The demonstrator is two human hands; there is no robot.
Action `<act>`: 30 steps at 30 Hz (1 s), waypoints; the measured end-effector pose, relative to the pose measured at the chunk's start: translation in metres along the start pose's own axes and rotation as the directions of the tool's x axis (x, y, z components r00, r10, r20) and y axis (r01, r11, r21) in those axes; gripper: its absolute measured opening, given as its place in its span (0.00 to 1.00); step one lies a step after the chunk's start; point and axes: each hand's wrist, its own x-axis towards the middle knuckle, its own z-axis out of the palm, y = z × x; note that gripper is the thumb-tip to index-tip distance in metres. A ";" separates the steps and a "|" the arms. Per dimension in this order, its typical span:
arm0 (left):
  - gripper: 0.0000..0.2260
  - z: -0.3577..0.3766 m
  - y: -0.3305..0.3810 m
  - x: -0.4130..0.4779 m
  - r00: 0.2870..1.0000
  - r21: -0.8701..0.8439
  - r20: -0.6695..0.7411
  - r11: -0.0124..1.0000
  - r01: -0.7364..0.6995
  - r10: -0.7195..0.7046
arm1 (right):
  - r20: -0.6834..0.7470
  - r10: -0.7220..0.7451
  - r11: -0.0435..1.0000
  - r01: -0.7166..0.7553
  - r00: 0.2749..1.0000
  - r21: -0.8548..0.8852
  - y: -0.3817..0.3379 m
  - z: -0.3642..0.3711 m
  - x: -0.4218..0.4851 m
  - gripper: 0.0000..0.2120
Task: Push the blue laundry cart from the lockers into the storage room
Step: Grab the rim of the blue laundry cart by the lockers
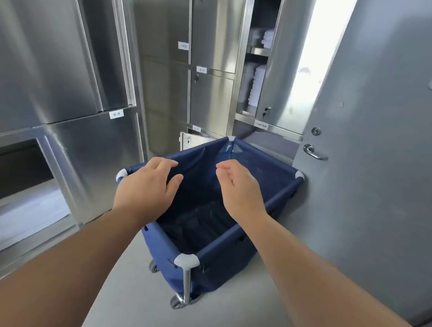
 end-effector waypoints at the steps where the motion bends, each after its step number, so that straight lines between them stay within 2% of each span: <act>1: 0.18 -0.001 -0.007 0.003 1.000 0.006 0.000 1.000 0.007 -0.007 | 0.005 0.006 1.000 -0.006 1.000 0.011 -0.002 0.009 0.002 0.08; 7: 0.19 0.028 -0.054 0.024 0.995 -0.003 0.088 0.999 0.043 -0.043 | 0.031 0.078 0.996 -0.079 0.997 0.031 0.005 0.060 0.029 0.09; 17: 0.17 0.088 -0.118 0.087 0.992 0.013 0.101 0.997 0.071 -0.072 | -0.015 0.082 0.992 -0.080 0.997 0.098 0.052 0.149 0.094 0.09; 23: 0.18 0.126 -0.152 0.135 0.992 -0.020 0.125 0.999 0.035 -0.032 | -0.023 0.123 0.989 -0.121 0.992 0.084 0.068 0.188 0.136 0.09; 30: 0.20 0.172 -0.214 0.204 0.972 -0.099 0.204 0.990 -0.095 0.114 | -0.068 0.228 0.974 -0.227 0.971 0.015 0.078 0.249 0.194 0.08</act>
